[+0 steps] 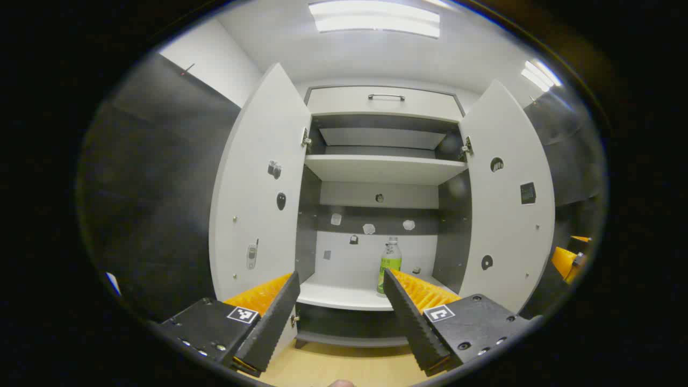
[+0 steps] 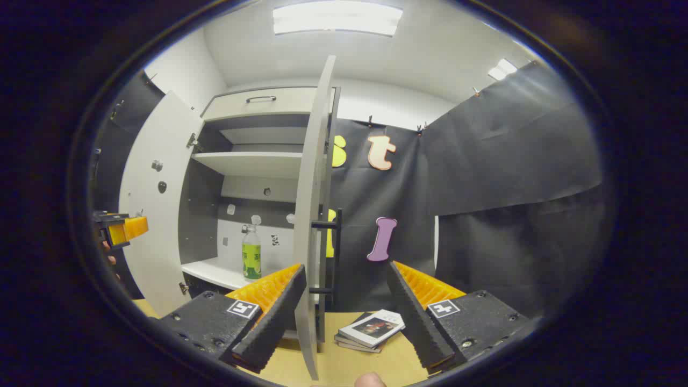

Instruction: Grasp the bottle in the cabinet with the left hand and place it on the coaster, then close the right door with the right hand and the left door with the left hand.

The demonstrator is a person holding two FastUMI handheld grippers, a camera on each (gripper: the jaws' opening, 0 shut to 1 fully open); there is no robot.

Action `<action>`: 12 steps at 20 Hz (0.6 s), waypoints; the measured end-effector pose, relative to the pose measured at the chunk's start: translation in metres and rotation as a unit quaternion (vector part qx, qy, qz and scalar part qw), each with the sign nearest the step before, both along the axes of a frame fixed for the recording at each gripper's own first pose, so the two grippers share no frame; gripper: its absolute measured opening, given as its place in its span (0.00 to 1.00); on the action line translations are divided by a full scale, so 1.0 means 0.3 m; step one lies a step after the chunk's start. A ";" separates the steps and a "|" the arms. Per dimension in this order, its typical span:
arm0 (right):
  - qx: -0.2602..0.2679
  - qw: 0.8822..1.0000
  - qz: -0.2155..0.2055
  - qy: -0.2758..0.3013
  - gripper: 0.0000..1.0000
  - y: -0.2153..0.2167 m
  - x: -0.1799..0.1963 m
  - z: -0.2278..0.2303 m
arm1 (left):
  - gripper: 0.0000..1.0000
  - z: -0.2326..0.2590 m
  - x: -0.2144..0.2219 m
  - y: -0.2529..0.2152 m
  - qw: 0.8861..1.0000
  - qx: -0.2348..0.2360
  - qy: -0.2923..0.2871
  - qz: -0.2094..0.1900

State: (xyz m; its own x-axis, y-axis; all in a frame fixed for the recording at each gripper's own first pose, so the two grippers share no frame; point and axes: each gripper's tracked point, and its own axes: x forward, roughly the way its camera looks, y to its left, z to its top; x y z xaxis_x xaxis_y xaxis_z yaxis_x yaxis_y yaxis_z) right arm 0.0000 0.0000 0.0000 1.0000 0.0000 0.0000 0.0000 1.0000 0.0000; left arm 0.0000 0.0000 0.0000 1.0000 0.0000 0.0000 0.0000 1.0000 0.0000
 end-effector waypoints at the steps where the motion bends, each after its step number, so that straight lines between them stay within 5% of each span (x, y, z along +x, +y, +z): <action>1: 0.005 1.000 0.004 0.002 0.99 0.001 0.018 -0.002 | 0.96 -0.006 0.002 0.001 1.000 0.008 0.005 0.006; 12: 0.014 1.000 0.000 0.005 0.98 -0.035 0.014 -0.007 | 1.00 -0.026 0.076 -0.016 1.000 0.011 0.019 0.009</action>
